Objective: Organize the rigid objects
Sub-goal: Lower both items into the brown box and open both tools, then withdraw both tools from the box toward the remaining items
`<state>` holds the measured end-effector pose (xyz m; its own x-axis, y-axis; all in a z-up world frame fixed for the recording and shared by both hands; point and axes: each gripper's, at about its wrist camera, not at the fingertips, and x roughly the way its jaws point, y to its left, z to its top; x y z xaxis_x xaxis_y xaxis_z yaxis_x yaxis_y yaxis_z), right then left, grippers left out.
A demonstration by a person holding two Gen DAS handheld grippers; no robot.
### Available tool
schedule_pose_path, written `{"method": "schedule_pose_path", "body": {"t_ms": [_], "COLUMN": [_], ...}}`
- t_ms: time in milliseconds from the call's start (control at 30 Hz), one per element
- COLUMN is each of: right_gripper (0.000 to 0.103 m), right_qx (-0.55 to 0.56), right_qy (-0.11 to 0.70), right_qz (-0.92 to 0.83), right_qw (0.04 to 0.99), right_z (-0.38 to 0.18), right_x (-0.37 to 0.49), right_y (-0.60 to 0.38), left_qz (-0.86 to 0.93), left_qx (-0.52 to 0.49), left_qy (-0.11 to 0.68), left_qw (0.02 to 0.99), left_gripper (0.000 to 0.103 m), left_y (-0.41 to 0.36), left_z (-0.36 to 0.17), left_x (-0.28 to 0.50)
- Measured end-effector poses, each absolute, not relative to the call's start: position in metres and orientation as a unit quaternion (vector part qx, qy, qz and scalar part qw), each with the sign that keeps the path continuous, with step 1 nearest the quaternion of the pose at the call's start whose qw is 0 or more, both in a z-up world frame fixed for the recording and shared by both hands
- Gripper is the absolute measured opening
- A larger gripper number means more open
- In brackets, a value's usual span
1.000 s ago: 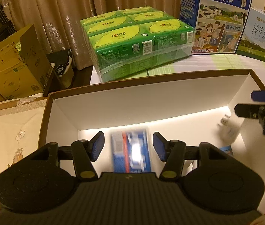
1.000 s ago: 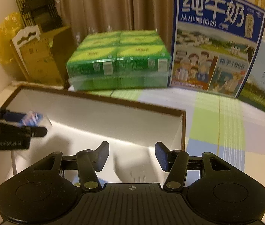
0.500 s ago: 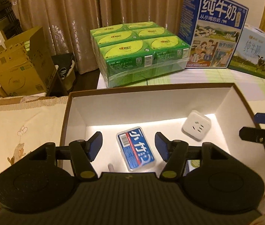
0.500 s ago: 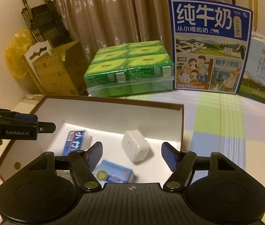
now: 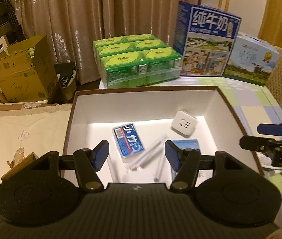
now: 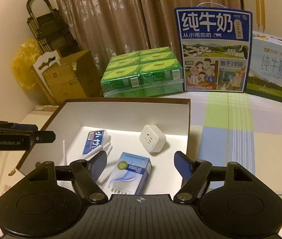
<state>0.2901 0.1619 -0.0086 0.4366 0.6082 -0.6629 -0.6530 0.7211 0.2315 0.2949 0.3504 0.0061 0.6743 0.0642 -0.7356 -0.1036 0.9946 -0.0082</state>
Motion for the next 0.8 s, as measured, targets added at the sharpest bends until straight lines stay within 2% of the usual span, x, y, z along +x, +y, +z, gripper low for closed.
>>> {"method": "schedule_pose_path", "body": {"t_ms": [367,800], "right_gripper": [0.073,0.073], "right_qx": [-0.005,-0.014], "right_qy": [0.370,0.393], "right_qz": [0.378,0.390], "right_qw": [0.848,0.833], "right_z": [0.004,-0.005], "right_x": [0.252,0.217], "right_y": [0.122,0.058], "left_qz": [0.021,-0.007], "left_qx": [-0.035,-0.057], "left_qy": [0.395,0.433], "left_qw": [0.918,0.899], "left_gripper": [0.058,0.058], "left_y": [0.304,0.232], "left_z": [0.010,-0.015], "left_x": [0.243,0.203]}}
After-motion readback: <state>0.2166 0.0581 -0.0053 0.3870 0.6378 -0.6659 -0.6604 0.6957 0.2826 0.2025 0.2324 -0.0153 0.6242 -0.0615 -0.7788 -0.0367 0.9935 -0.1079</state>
